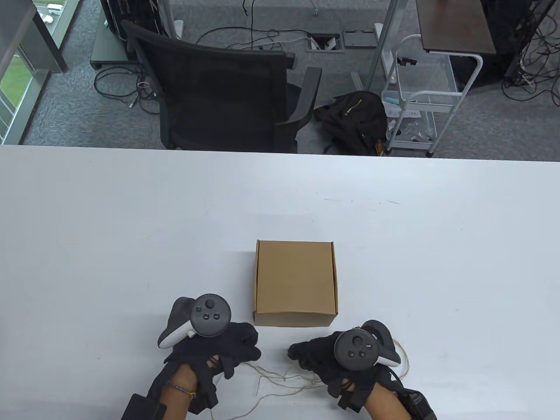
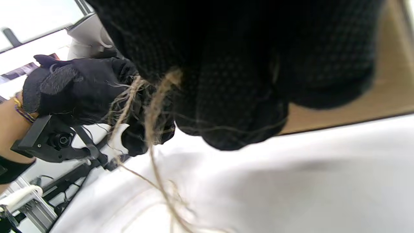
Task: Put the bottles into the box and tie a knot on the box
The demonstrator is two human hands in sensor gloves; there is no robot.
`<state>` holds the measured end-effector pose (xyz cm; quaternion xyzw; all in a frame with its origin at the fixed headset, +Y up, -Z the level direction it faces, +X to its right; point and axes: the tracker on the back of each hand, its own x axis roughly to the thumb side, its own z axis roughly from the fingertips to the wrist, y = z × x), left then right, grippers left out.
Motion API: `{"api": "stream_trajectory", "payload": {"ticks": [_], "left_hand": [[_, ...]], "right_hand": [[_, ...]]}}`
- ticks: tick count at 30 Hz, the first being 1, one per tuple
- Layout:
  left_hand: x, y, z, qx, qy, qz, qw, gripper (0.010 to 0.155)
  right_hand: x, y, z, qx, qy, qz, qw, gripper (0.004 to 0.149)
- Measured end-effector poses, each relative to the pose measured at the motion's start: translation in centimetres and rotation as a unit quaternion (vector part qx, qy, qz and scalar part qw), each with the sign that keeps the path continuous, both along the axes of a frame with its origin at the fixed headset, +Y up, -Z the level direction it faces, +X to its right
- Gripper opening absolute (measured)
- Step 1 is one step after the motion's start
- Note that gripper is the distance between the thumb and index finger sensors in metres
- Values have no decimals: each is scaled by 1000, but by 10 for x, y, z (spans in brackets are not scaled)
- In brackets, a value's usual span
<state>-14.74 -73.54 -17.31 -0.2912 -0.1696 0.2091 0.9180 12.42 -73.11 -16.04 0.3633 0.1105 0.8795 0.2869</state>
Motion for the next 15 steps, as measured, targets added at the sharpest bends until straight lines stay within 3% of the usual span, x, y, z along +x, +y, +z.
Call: {"api": "stream_trajectory", "payload": {"ticks": [2, 8, 12, 15], "left_hand": [[2, -5, 1, -15, -3, -89, 996, 68], [22, -30, 3, -14, -40, -236, 971, 77], [36, -35, 3, 49, -69, -292, 953, 62], [36, -34, 0, 98, -69, -261, 958, 46]], "right_hand": [[4, -2, -2, -11, 4, 31, 999, 39], [10, -6, -4, -90, 1, 67, 994, 39], [17, -7, -6, -119, 0, 63, 991, 46], [23, -6, -7, -129, 4, -2, 992, 59]]}}
